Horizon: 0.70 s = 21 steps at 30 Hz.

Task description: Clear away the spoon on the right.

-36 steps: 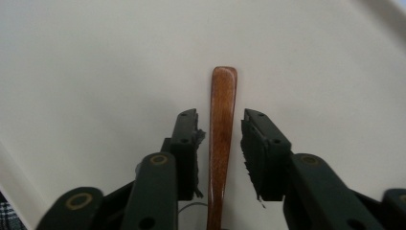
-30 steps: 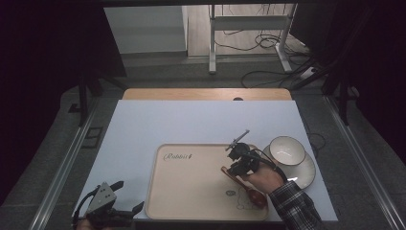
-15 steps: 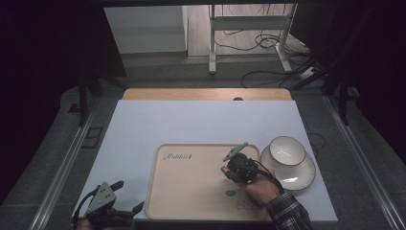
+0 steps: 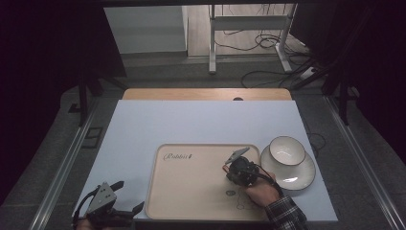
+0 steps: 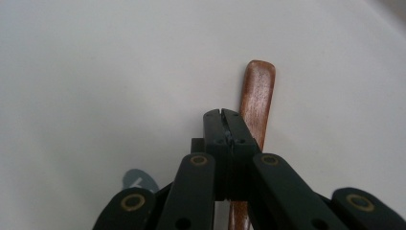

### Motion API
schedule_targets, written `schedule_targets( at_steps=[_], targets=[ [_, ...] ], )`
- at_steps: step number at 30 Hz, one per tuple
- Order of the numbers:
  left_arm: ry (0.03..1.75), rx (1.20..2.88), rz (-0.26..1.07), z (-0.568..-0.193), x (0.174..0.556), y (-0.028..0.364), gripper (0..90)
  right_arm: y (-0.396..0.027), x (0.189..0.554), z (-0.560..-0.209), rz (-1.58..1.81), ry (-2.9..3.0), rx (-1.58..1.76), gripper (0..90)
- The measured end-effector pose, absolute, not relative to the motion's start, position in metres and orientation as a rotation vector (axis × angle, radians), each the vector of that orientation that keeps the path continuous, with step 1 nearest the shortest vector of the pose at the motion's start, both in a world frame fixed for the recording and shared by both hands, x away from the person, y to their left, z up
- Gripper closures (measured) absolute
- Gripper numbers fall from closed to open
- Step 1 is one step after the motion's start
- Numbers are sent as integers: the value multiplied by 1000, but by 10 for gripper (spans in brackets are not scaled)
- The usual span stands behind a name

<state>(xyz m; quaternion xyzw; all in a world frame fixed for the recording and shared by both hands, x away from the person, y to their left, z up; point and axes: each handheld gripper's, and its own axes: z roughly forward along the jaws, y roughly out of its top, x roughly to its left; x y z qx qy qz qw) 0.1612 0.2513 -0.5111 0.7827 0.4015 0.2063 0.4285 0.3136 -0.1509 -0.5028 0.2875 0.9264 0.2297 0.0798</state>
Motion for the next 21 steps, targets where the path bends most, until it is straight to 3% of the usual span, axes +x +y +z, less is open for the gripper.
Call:
schedule_targets(
  at_steps=[21],
  targets=[
    [989, 1978, 523, -511, 161, 248, 15, -189, 328, -503, 730, 2675, 1044, 899]
  ],
)
